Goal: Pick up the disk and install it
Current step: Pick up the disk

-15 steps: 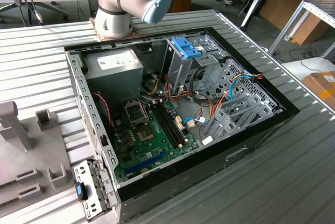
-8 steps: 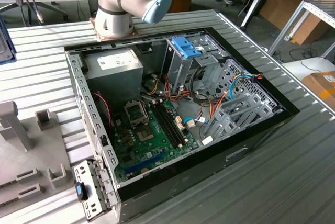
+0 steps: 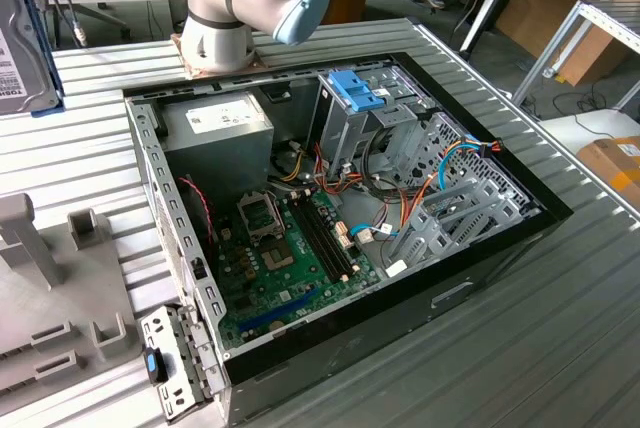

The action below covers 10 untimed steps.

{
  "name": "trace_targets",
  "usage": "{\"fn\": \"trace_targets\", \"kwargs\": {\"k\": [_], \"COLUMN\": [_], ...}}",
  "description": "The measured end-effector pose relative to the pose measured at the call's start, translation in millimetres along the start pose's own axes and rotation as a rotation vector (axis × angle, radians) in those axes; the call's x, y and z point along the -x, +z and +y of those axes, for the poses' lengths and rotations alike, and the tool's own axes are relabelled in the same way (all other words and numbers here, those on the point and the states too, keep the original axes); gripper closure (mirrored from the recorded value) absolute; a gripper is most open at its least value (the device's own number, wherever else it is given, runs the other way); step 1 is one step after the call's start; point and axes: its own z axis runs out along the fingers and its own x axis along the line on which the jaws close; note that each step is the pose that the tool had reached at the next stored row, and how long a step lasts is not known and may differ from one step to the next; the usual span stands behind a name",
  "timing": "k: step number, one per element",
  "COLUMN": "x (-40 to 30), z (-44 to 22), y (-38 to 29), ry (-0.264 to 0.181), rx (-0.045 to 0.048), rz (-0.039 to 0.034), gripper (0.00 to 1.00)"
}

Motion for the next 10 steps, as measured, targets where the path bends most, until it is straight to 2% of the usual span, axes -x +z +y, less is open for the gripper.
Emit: {"fn": "trace_targets", "kwargs": {"k": [5,7,10], "x": [0.7,1.3,1.7], "z": [-11.1,-18.9,-25.8], "y": [0.2,0.4,0.5], "ry": [0.000,0.000,0.000], "rx": [0.0000,0.0001,0.0000], "rz": [0.0000,0.0000,0.0000], "gripper": [0.64,0.64,0.64]}}
